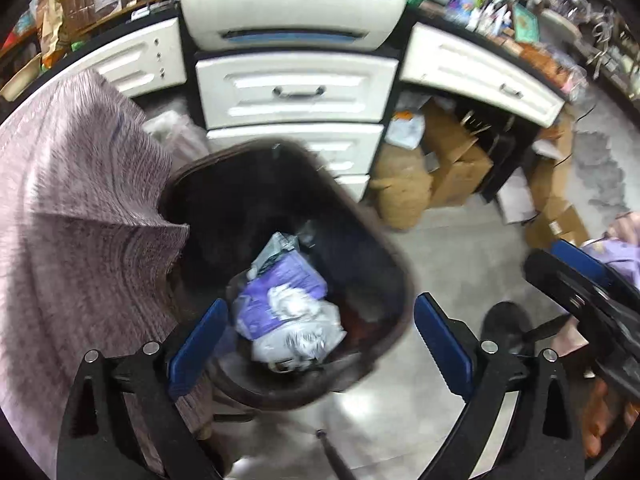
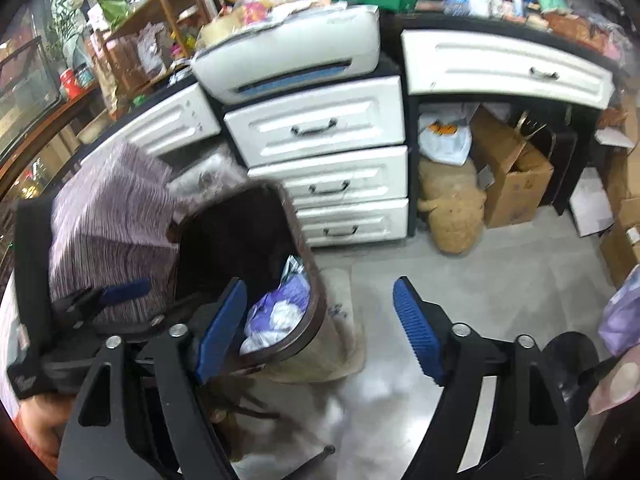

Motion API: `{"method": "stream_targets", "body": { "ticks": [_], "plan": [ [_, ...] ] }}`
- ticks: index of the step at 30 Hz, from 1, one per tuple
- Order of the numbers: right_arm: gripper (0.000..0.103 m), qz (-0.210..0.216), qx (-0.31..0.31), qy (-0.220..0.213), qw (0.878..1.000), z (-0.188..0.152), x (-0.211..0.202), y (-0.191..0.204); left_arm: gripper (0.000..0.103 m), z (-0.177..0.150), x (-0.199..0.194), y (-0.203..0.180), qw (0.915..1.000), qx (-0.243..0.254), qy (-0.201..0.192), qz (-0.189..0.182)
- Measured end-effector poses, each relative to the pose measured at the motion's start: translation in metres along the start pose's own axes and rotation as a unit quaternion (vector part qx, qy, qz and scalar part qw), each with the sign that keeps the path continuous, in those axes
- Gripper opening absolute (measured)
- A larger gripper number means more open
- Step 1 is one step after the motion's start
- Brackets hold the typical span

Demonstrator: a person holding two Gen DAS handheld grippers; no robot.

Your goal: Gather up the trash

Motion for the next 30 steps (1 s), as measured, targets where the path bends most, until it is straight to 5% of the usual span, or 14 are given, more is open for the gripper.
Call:
{"method": "stream_targets", "body": {
  "ticks": [6,15,22,30],
  "plan": [
    [0.084,-0.044,0.012,-0.055,0.997,0.013,-0.042,-0.008,0.097,-0.01,-0.075,-0.024,0.9961,0.026,-0.075,-0.038],
    [0.097,-0.035,-0.034,-0.152,0.987,0.002,-0.115,0.068,0.098,-0.058,-0.181,-0.001,0.9806,0.075,-0.177,0.039],
    [0.097,-0.007,-0.087,-0.183,0.979,-0.025,-0.138,0.151,0.098,-0.106,-0.219,0.056,0.9756,0.002,-0.204,0.081],
    [0.097,0.019,-0.127,-0.199,0.972,-0.077,-0.156,0.205,0.098,-0.162,-0.257,0.104,0.9539,-0.081,-0.248,0.149]
  ]
}}
Point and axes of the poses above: each gripper's, at about its wrist camera, not at the fingertips, and x roughly the way its jaws point, y to its left, z to its top, the point moved 10 cm from there along x, roughly the way its jaws point, and after that the axes turned 15 degrees about y, right-handed, at the moved point
